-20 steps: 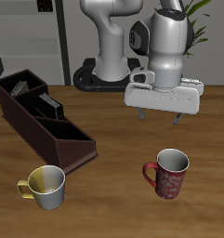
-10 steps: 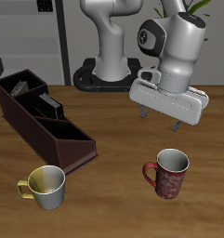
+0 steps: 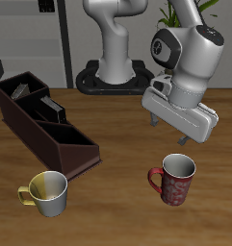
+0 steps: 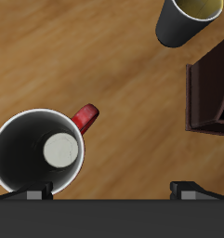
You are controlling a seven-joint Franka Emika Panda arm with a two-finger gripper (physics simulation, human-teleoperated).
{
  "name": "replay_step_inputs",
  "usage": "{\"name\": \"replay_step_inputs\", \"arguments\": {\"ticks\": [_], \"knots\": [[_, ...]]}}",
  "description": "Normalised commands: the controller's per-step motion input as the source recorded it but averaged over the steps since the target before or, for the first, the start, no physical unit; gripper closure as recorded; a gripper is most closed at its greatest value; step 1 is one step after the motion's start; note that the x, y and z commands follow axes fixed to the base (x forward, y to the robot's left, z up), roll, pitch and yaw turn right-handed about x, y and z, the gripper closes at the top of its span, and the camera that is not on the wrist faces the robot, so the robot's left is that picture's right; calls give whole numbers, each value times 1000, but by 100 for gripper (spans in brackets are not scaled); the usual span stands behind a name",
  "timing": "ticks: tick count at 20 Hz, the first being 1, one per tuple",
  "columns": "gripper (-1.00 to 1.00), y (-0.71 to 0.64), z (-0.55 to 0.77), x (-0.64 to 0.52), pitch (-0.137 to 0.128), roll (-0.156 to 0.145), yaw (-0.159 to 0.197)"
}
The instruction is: Place the black book into the right desk caddy's front compartment and place the yellow book into the right desk caddy's right compartment and place the red mug into the right desk caddy's left compartment
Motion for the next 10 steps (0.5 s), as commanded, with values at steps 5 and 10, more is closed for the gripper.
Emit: {"name": "replay_step_inputs", "arguments": {"ticks": [5, 10], "knots": [[-100, 59, -34, -31, -18, 18, -77], [-100, -21, -29, -20, 4, 25, -72]]}}
